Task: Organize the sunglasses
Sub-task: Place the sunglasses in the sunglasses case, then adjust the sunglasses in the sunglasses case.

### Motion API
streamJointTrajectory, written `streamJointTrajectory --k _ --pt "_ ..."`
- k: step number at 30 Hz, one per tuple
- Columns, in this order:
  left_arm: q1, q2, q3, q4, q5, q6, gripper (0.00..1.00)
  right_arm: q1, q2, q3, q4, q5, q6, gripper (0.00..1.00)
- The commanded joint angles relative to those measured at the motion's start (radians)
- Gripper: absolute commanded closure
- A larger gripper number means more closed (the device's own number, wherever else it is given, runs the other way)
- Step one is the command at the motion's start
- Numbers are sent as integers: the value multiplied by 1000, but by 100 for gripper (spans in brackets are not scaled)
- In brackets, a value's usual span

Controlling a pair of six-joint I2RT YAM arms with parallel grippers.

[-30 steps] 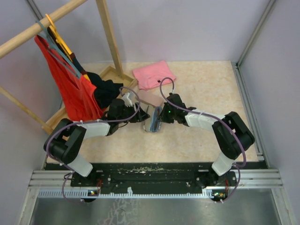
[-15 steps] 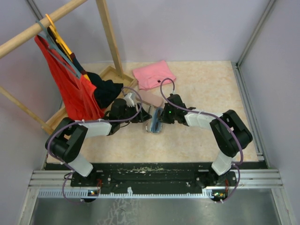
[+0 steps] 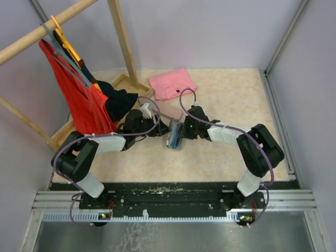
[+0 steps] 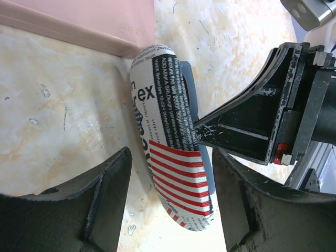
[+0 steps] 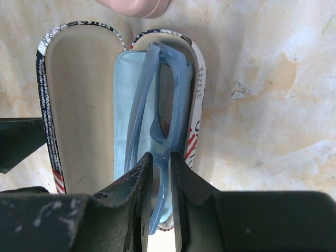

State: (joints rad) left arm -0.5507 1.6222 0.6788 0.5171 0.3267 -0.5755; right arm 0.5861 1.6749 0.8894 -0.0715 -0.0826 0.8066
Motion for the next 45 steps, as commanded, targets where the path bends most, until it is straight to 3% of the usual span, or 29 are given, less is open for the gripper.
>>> streamJointTrajectory --k 1,22,45 --pt "-12 15 28 23 21 11 31 -5 -68 11 -15 32 -31 80" --pt "-19 25 55 9 32 19 31 -6 -159 25 -100 127 -115 79" --pt "-35 45 71 7 48 20 37 -6 -99 46 -71 78 -134 68"
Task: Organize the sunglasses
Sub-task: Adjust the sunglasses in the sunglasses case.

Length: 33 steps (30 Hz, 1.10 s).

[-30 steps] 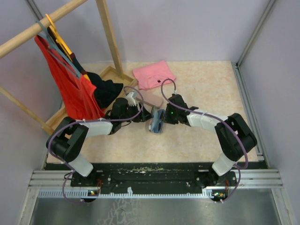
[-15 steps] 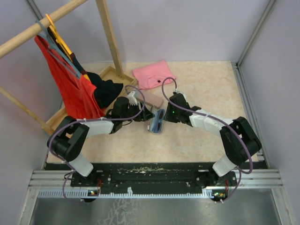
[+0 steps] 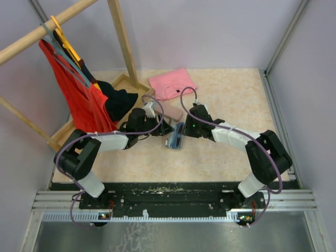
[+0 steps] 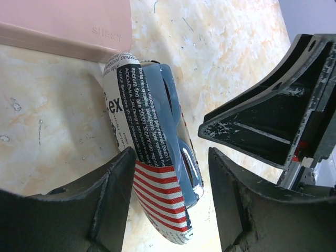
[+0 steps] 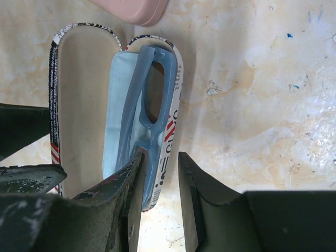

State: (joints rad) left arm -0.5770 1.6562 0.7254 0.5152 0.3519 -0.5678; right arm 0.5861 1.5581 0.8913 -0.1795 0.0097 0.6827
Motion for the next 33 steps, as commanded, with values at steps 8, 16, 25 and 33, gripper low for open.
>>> streamJointTrajectory --k 8,16,25,33 --pt "-15 15 22 16 27 11 39 -6 46 54 26 -10 -6 68" --pt "-18 16 20 18 29 9 39 -6 73 58 29 -15 -9 69" --pt "-20 23 23 20 32 9 39 -6 124 77 16 5 -23 71" --pt "-23 28 28 22 34 9 40 -6 143 86 7 17 -42 73"
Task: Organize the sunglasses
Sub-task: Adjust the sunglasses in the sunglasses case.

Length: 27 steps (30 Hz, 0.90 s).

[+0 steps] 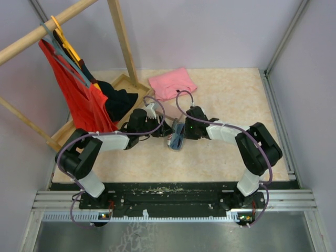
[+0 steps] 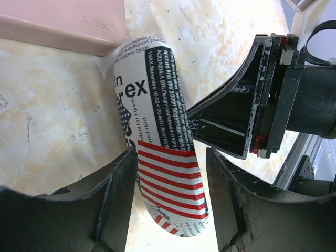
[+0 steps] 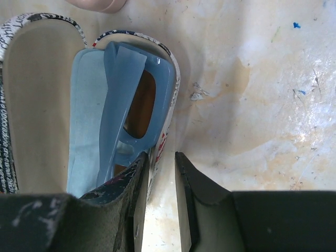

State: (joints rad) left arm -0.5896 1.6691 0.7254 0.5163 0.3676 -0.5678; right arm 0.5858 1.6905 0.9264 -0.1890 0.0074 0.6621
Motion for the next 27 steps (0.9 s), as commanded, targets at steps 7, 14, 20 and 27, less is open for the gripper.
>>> streamJointTrajectory --k 7,14,20,27 --pt "-12 14 31 21 19 11 40 -6 18 57 23 8 -25 73" --pt "-13 14 29 21 21 11 40 -6 34 72 10 12 -34 72" --pt "-13 9 29 17 16 14 40 -5 -70 41 48 -6 -47 72" --pt "-13 7 34 13 17 15 40 -6 -198 23 26 -9 -77 70"
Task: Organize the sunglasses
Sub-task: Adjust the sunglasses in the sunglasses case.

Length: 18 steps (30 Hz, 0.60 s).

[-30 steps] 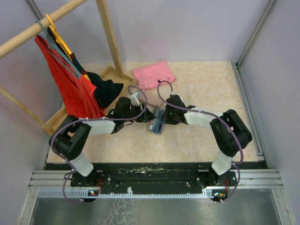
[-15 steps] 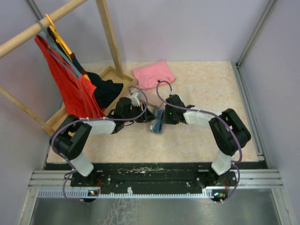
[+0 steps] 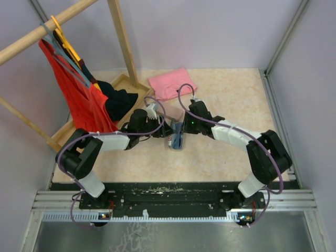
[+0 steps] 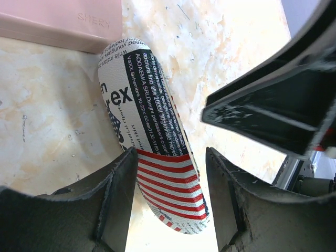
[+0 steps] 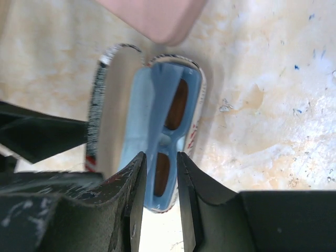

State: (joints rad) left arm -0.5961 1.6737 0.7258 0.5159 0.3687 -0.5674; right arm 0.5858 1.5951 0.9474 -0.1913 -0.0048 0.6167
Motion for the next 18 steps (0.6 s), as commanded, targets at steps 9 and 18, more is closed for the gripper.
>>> streamJointTrajectory --k 9,18 --pt "-7 -6 46 -1 18 19 40 -11 -101 -10 -82 209 -4 74" --pt "-7 9 47 -7 19 21 40 -12 -17 -9 36 56 -4 75"
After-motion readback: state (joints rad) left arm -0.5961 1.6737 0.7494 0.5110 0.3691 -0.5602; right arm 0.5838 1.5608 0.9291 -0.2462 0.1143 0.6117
